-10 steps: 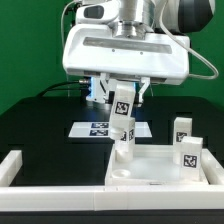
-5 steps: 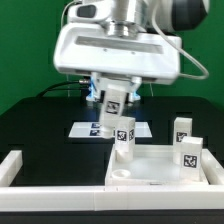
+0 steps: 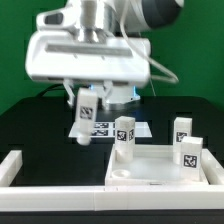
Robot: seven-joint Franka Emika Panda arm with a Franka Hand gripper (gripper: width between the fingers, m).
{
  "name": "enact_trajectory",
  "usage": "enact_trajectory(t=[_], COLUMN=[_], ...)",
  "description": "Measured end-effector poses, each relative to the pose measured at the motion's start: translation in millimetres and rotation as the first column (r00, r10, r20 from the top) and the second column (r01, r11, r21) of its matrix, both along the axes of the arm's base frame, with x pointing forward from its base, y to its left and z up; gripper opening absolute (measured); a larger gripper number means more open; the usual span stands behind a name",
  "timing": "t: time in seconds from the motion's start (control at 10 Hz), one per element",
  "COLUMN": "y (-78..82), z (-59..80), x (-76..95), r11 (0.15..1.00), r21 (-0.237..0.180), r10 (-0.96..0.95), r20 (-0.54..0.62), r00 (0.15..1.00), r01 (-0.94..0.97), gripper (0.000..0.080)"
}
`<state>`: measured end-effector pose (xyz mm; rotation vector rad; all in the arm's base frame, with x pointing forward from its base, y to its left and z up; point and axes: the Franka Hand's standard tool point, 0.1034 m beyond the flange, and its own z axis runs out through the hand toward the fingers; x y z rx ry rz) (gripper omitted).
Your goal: Assemble square table
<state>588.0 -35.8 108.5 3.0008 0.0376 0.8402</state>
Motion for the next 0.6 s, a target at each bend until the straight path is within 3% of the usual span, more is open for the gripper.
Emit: enact_trajectory(t=[0.1, 0.2, 0.3, 0.4, 0.6], y=[11.8, 34.3, 51.4, 43.4, 42.6], z=[8.2, 21.6, 24.9, 19.3, 18.8], x=[10.7, 17.2, 20.3, 17.5, 17.3], r11=[0.999, 0.993, 0.992, 0.994, 0.993], r21=[0.036, 0.11, 0.119, 0.105, 0.108], r10=[-0.001, -0.038, -0.028, -0.03, -0.036], r20=[-0.001, -0.019, -0.016, -0.021, -0.023], r00=[1.0, 0.999, 0.999, 0.999, 0.999], r01=[0.001, 0.04, 0.029, 0.032, 0.038], gripper=[0.029, 0.029, 0.029, 0.029, 0.029])
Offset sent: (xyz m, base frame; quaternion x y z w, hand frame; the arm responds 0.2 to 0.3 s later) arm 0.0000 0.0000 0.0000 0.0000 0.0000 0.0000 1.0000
